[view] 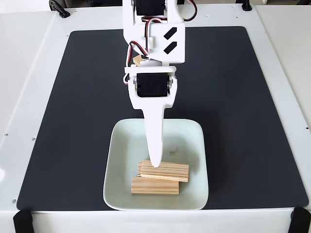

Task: Pick up the wooden block and place them on the plate.

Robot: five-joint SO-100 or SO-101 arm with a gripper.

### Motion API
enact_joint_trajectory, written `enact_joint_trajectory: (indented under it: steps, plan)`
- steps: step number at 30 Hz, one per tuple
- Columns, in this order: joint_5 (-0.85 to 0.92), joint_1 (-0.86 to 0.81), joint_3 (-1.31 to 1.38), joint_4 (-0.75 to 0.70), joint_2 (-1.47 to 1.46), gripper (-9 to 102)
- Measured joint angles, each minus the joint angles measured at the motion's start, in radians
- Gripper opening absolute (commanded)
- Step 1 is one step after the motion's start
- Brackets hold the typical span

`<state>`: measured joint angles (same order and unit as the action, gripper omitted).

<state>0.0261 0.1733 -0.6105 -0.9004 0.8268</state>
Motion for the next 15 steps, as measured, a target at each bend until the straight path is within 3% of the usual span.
enact_joint_trajectory:
  steps: [8,10,13,15]
  plan:
    - [0.0,0.0,-0.029,0.0,0.005,32]
    - [0.0,0.003,-0.066,0.0,0.02,24]
    - [0.0,0.015,-0.121,0.0,0.052,1]
    - [0.0,0.021,-0.133,0.0,0.066,0]
